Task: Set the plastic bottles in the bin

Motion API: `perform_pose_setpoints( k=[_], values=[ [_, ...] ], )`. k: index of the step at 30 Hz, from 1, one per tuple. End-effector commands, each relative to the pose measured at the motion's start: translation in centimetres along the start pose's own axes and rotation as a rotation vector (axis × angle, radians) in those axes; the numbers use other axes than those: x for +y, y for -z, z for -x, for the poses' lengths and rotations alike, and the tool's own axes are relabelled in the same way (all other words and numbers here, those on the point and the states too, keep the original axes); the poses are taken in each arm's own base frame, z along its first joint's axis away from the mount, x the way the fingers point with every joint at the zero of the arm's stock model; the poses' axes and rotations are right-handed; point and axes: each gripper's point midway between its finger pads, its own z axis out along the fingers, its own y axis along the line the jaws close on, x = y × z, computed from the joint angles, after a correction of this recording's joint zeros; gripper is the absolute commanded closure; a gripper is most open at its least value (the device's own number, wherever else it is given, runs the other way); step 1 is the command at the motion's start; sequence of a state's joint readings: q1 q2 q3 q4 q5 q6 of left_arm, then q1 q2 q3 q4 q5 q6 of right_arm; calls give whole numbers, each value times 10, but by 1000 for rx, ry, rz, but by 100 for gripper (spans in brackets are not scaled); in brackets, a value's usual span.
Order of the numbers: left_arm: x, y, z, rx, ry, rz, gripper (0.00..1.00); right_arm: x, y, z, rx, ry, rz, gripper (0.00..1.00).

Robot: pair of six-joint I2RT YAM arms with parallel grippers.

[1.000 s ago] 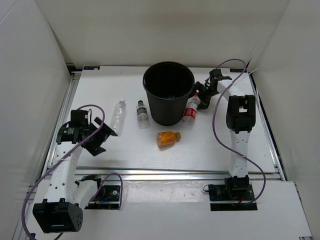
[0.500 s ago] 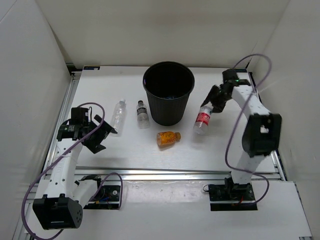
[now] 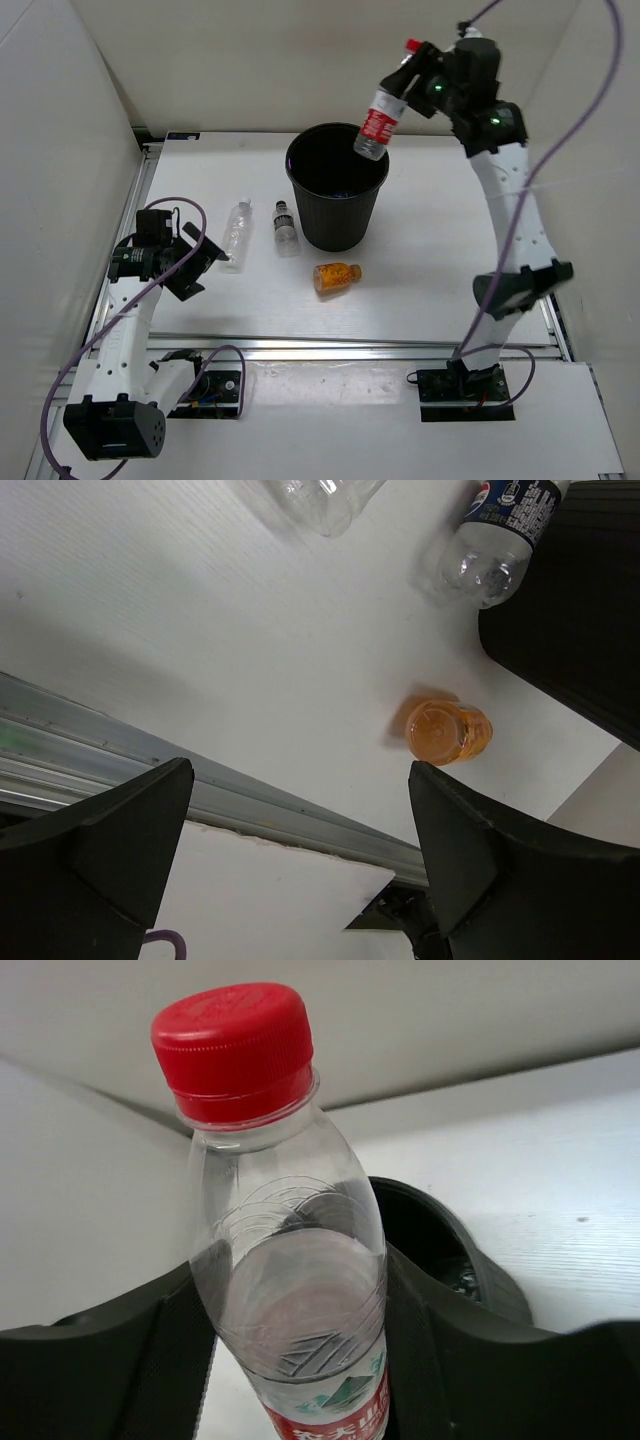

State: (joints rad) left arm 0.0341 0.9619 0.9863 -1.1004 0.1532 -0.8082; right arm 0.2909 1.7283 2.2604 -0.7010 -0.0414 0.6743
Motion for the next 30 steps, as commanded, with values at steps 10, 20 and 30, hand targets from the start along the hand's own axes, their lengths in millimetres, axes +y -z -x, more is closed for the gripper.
perform_pose_setpoints(
  k=[10, 20, 30],
  values=[
    [-4, 12, 15, -69, -104, -2, 0, 2, 30, -25, 19, 69, -35, 0],
    [-31, -48, 99, -272, -37, 116, 0, -54, 93, -110, 240, 3, -82, 0],
    [-79, -138, 118, -218, -312, 268, 0, -55, 103, -132, 312, 5, -38, 0]
  ],
)
